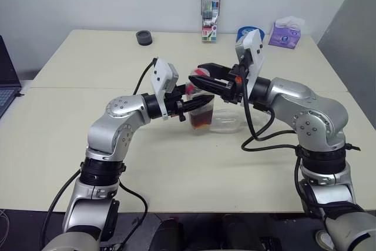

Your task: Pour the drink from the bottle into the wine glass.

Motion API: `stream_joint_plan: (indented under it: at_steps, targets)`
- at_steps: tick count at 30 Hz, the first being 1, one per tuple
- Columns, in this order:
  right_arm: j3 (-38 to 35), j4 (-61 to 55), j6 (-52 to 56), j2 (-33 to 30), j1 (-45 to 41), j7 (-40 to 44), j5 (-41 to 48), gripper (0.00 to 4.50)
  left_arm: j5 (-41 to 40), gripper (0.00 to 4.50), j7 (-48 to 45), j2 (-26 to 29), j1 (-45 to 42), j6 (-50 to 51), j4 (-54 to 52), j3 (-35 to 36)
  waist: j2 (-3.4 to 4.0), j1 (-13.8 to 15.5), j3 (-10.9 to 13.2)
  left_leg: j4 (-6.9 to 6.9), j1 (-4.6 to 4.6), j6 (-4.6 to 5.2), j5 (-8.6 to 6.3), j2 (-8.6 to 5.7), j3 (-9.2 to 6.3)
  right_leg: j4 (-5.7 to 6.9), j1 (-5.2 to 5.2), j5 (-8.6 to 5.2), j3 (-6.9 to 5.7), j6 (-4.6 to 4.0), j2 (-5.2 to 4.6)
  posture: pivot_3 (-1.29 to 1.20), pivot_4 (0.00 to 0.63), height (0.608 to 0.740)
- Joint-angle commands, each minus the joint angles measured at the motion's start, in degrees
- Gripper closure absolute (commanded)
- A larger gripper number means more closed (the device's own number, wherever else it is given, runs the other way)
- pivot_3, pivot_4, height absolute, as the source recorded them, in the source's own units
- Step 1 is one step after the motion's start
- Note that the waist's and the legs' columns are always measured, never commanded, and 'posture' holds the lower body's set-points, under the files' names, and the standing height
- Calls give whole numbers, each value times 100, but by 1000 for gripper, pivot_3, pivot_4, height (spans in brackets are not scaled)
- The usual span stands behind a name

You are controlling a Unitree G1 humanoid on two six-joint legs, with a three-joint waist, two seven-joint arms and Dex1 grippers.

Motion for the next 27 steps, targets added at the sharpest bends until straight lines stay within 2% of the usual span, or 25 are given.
stream_joint_plan:
  at_steps: [1,4,9,13,15,19,23,26,27]
  targets:
    - [-5,-211,-262,5,-68,215,9,2643,-125,2679,30,-14,-85,-89,-249,94,0,0,0,0,0,0,0,0,0,0,0,0,0,0,0,0,150,740]
    - [-13,16,-387,-280,-309,1157,292,2643,-480,2679,-282,104,-26,170,-571,87,2,-1,2,0,-1,1,0,0,0,0,0,0,0,0,0,0,150,740]
    - [537,1403,-1102,-820,-1119,3522,-36,2643,-1407,2679,-1064,491,82,696,-1306,72,13,-39,11,-2,2,4,-2,0,2,-2,-1,0,1,0,2,0,150,740]
    - [837,2110,-1520,-900,-1496,4383,-377,2643,-1565,2679,-1250,711,8,828,-1375,97,14,-26,12,-2,6,5,-2,1,-1,0,2,0,-1,0,4,0,150,740]
    - [774,2168,-1374,-971,-1564,4447,-329,2643,-1453,2679,-1263,785,-12,763,-1266,132,14,-19,12,0,3,5,-2,1,-1,-2,2,0,-1,0,3,0,150,740]
    - [501,1701,-858,-1412,-1314,4436,-98,1351,-1211,2679,-1132,875,39,598,-1049,240,14,20,13,1,-6,2,-1,-1,-6,-10,-1,0,-8,0,-5,0,150,740]
    - [97,809,-123,-1858,-842,4023,330,16,-1006,2679,-895,851,162,433,-906,294,15,42,14,1,-11,2,-1,-5,-10,-23,1,0,-15,0,-14,0,150,740]
    - [-275,24,200,-1918,-382,3284,491,16,-874,2679,-682,772,248,298,-785,298,16,26,14,-2,-11,3,-1,-4,-12,-21,0,0,-17,0,-14,0,150,740]
    - [-436,-218,325,-1758,-246,2824,546,16,-785,2679,-621,730,273,205,-743,261,16,10,14,-4,-10,3,-1,-4,-12,-19,0,0,-17,0,-13,0,150,740]
